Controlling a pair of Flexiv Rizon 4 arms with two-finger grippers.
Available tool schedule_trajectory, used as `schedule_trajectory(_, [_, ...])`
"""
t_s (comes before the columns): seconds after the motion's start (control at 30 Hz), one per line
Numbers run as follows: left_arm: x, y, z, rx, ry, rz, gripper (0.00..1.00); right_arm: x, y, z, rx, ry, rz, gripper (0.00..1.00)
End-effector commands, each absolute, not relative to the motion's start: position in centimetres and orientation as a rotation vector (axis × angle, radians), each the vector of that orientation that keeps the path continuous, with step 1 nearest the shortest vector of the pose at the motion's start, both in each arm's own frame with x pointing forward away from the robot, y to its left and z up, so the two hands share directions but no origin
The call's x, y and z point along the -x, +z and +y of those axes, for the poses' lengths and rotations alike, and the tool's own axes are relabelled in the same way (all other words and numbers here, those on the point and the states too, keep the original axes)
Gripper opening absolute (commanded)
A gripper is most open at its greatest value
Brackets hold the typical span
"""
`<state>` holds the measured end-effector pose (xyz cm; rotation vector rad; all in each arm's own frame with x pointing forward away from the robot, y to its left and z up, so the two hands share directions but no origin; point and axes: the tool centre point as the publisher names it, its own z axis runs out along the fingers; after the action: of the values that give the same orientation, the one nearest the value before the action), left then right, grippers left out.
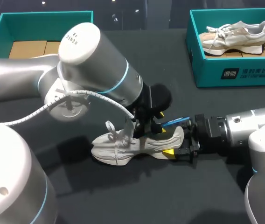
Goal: Take the shoe out of the shoebox, open the shoe tongue, remove and reinsert the insole, then place the shoe into the shoebox
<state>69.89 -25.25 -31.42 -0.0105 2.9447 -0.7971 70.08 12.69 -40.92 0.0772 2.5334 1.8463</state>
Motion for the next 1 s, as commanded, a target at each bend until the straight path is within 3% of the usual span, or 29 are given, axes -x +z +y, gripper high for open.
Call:
schedule_trajectory(0.03, [-69.8, -32.4, -26.5, 0.009, -0.770, 2.929, 0.49, -69.9, -41.1, 12.8, -0.080, 1.841, 2.536, 0.00])
schedule_trajectory(0.23, [-70.4, -33.5, -27.0, 0.009, -0.738, 2.917, 0.47, -69.9, -41.1, 12.8, -0.080, 1.841, 2.536, 0.00])
schedule_trajectory(0.37, [-70.9, -34.0, -27.2, 0.025, -0.724, 2.914, 0.36, -69.9, -41.1, 12.8, -0.080, 1.841, 2.536, 0.00])
schedule_trajectory(0.4, [-71.0, -34.0, -27.2, 0.029, -0.723, 2.914, 0.27, -69.9, -41.1, 12.8, -0.080, 1.841, 2.536, 0.00])
schedule_trajectory(0.43, [-71.1, -34.0, -27.2, 0.036, -0.724, 2.916, 0.08, -69.9, -41.1, 12.8, -0.080, 1.841, 2.536, 0.00])
schedule_trajectory(0.47, [-71.2, -34.0, -27.2, 0.039, -0.731, 2.921, 0.00, -69.9, -41.1, 12.8, -0.080, 1.841, 2.536, 0.00])
schedule_trajectory(1.0, [-70.2, -26.1, -27.7, 0.035, -1.041, 3.009, 0.00, -69.9, -41.1, 12.8, -0.080, 1.841, 2.536, 0.00])
